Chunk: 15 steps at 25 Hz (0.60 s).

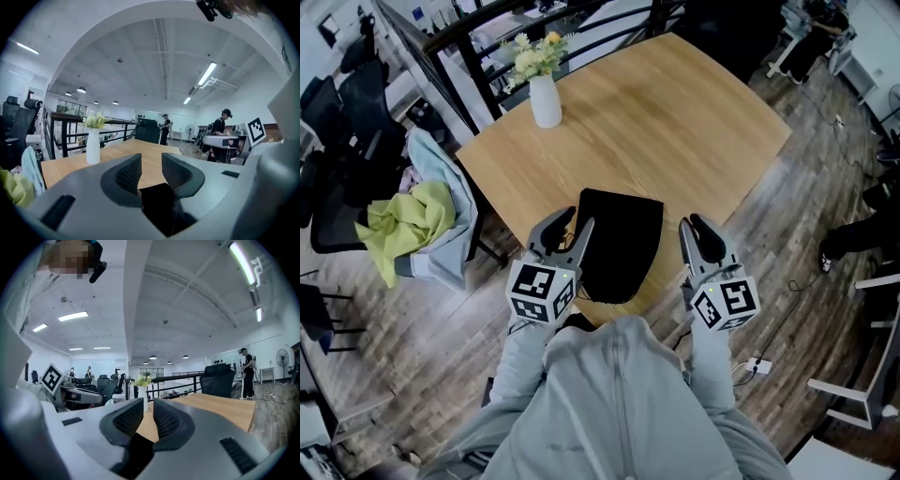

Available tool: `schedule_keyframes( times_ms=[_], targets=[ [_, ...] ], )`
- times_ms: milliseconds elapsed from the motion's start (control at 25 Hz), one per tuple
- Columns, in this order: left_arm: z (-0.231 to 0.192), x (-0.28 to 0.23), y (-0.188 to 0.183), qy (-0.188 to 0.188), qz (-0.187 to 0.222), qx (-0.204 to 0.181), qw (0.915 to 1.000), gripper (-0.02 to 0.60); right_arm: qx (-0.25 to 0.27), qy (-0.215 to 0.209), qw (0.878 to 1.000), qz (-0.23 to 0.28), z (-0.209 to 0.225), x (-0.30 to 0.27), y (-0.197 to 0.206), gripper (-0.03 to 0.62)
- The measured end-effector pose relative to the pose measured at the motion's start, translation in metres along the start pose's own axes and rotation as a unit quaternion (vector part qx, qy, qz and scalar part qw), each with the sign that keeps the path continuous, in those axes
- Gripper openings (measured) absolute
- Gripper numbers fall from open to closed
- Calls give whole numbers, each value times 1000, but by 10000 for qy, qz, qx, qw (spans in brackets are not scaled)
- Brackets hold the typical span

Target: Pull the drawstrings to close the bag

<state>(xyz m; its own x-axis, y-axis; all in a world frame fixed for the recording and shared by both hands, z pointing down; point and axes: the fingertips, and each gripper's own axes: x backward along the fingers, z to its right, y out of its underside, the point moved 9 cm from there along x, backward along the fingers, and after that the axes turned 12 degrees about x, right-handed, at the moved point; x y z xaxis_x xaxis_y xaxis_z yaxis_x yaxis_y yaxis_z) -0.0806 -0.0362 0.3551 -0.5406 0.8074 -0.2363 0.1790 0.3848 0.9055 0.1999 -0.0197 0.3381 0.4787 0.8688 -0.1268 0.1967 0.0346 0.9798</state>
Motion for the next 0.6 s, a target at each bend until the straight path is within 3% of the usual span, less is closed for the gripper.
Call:
schedule_keyframes(
  times_ms=[240, 400, 600],
  targets=[
    [6, 16, -14, 384, 441, 675, 9960, 66, 85, 45, 9994, 345, 3, 20, -11, 48],
    [2, 21, -12, 251, 273, 762, 9964, 29, 92, 124, 9995, 277, 6, 26, -9, 28],
    [-5, 28, -4, 124, 123, 844, 9963, 26, 44, 211, 9997, 133, 8, 31, -2, 23]
  ],
)
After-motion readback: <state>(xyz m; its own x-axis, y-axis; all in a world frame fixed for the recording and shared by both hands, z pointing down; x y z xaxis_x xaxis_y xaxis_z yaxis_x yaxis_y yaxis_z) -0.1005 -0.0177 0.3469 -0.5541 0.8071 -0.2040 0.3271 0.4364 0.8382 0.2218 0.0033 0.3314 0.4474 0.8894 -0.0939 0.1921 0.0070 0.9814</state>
